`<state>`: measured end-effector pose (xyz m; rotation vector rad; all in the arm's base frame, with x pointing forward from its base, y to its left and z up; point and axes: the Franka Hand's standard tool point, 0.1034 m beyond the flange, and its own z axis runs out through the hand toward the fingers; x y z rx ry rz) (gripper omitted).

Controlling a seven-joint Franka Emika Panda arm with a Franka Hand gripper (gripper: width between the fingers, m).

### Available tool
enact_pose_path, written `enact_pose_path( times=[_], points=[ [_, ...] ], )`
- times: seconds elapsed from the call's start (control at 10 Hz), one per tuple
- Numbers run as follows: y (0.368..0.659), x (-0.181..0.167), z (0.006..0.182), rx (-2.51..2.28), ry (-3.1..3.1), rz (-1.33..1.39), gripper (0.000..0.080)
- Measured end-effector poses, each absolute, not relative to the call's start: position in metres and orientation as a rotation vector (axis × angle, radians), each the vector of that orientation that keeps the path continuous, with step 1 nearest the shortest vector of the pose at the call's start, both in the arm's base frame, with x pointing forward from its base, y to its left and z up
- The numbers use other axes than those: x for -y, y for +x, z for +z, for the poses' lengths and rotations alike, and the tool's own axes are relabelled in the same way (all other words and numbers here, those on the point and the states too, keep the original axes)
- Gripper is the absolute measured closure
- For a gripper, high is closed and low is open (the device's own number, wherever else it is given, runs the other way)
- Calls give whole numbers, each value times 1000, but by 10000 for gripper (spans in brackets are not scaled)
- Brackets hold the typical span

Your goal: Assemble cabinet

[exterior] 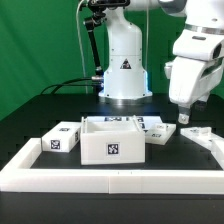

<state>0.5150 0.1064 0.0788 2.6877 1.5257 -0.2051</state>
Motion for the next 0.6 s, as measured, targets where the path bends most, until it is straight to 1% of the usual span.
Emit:
enact_pose_path(
  times=[0.6],
  points=[
    [514, -106, 78, -1548, 2677, -199, 2]
  ],
)
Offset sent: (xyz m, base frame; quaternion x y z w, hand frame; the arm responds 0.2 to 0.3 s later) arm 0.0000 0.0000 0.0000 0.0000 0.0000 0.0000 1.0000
